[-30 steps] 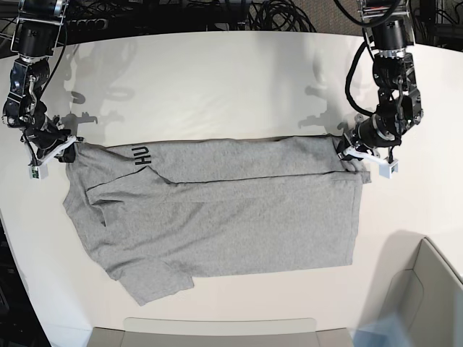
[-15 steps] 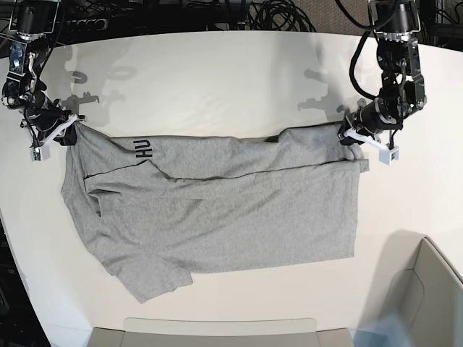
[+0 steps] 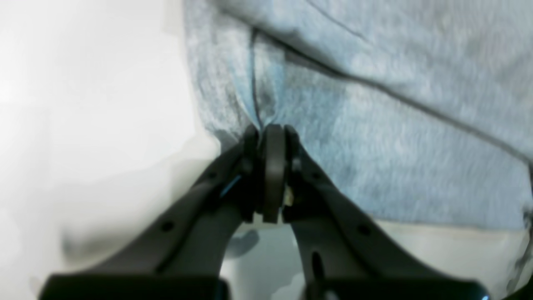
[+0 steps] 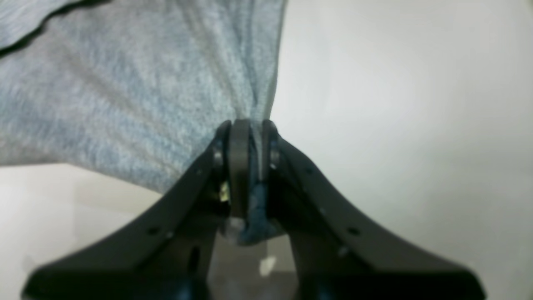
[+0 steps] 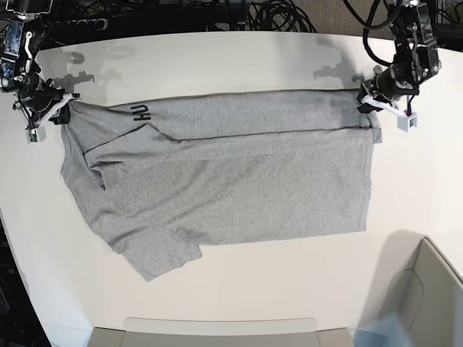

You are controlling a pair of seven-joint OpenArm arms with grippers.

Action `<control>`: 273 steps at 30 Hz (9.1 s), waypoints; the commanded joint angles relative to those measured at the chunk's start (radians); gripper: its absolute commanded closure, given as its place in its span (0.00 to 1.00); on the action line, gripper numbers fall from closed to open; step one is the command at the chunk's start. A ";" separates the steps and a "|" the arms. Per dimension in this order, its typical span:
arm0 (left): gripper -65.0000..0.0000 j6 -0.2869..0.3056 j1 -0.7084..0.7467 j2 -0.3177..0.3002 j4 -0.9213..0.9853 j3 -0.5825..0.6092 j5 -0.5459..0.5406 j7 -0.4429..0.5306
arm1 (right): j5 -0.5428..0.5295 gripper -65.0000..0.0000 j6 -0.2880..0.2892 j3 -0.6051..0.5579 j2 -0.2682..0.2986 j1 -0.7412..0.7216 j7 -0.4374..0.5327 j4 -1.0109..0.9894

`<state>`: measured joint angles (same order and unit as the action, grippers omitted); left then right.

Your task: Fold the T-shirt properly

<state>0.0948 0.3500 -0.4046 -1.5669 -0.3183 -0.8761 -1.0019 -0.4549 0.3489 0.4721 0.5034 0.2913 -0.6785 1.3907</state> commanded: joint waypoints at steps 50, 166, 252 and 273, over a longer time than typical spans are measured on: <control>0.86 -0.028 0.238 -0.046 -0.198 -0.140 0.053 -0.074 | 0.020 0.71 0.077 0.095 -0.068 0.345 -0.037 0.302; 0.86 -0.027 -0.200 0.026 -0.346 -0.086 0.053 -0.070 | 0.261 0.71 0.072 -0.177 -0.150 -0.303 -0.105 0.273; 0.80 -0.036 -0.452 0.082 -0.010 0.011 0.205 -0.038 | 0.259 0.71 0.068 -0.401 -0.200 -0.708 0.024 -0.558; 0.76 -0.034 -0.687 -0.007 0.472 0.124 0.407 0.193 | 0.262 0.71 0.068 -0.401 -0.197 -0.702 0.024 -0.561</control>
<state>0.0570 -0.3187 -0.3988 -1.0832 -0.1921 -0.4683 -0.8234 -0.2169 0.4122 0.0753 0.2989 -0.4122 -0.5930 0.8337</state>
